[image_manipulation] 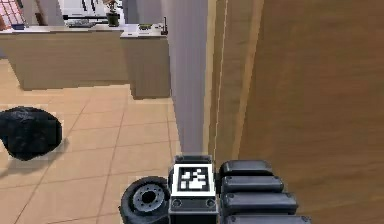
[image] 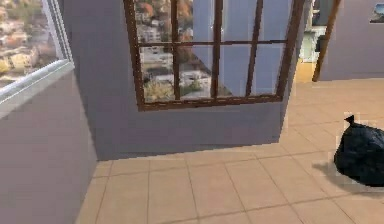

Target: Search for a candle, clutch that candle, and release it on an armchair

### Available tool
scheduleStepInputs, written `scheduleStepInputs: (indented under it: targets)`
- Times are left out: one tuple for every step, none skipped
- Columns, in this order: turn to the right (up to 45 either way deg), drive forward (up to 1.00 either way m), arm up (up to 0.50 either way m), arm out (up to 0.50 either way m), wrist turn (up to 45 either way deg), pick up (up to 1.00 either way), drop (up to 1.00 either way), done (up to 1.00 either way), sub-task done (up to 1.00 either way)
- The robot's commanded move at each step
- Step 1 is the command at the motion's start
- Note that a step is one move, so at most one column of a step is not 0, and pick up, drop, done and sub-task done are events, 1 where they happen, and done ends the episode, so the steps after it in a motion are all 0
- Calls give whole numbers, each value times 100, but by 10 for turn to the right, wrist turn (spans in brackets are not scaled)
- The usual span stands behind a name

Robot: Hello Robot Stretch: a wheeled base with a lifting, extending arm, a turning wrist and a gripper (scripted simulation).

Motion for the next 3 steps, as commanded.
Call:
scheduleStepInputs:
  targets:
    - [0, 25, 0, 0, 0, 0, 0, 0, 0]
    - [450, 0, 0, 0, 0, 0, 0, 0, 0]
    - [240, 0, 0, 0, 0, 0, 0, 0, 0]
